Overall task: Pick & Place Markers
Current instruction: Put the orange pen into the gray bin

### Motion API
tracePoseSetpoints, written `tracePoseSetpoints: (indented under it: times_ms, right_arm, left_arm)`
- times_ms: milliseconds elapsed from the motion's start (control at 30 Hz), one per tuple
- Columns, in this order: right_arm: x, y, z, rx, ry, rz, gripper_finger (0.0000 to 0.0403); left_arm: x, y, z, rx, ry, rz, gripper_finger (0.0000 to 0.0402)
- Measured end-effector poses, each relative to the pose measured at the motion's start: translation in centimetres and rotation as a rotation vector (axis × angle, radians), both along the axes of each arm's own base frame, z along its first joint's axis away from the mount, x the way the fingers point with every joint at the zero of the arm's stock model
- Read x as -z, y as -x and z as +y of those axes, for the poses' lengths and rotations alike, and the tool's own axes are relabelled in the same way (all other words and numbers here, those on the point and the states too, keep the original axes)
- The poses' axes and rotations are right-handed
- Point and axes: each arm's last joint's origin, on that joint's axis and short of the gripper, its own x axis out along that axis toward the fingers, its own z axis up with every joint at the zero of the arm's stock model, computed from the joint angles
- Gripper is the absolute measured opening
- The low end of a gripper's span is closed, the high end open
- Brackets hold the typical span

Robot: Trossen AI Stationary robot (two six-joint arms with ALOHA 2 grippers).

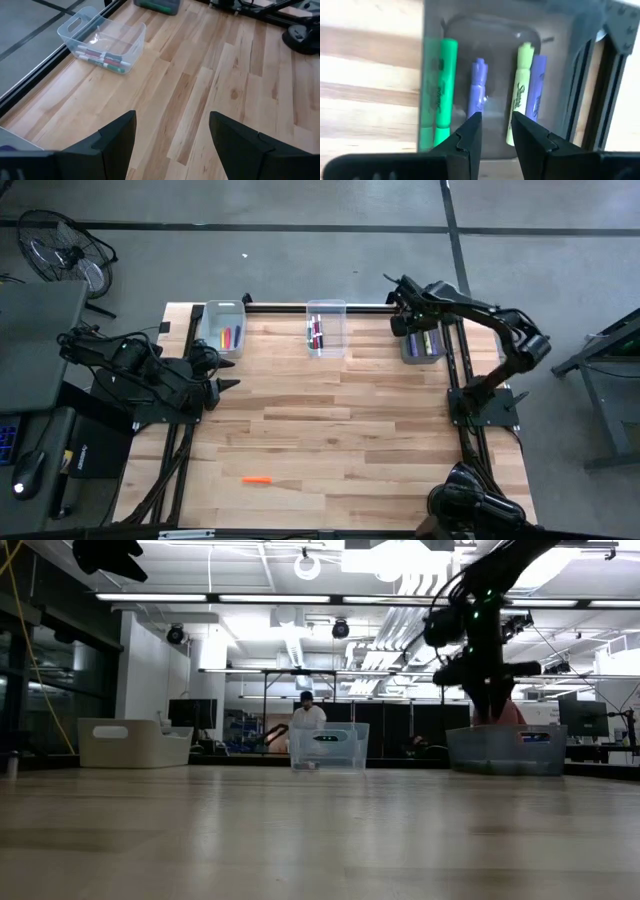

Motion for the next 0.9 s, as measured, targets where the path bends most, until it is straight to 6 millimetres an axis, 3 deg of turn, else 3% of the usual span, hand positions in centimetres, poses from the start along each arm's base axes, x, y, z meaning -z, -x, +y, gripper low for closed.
tracePoseSetpoints:
  times_ms: [200,467,733,900]
  right_arm:
    - [-3.9,0.5,1.6,-0.07,0.141,-0.136,0.0094]
    - [-8.3,0.0,5.6,-0.288,0.282,-0.359,0.0094]
    - [-10.7,-0.4,10.1,-0.461,0.339,-0.476,0.0094]
    - [-11.2,-0.8,12.2,-0.531,0.34,-0.516,0.0094]
  left_arm:
    - [-0.2,0.5,0.2,-0.005,0.015,-0.022,0.0248]
    - [-0.2,0.7,0.3,0.002,0.028,-0.028,0.0248]
    - [0.0,0.6,-0.2,0.097,0.103,0.018,0.0248]
    - [0.6,-0.7,-1.0,0.176,0.184,0.102,0.0248]
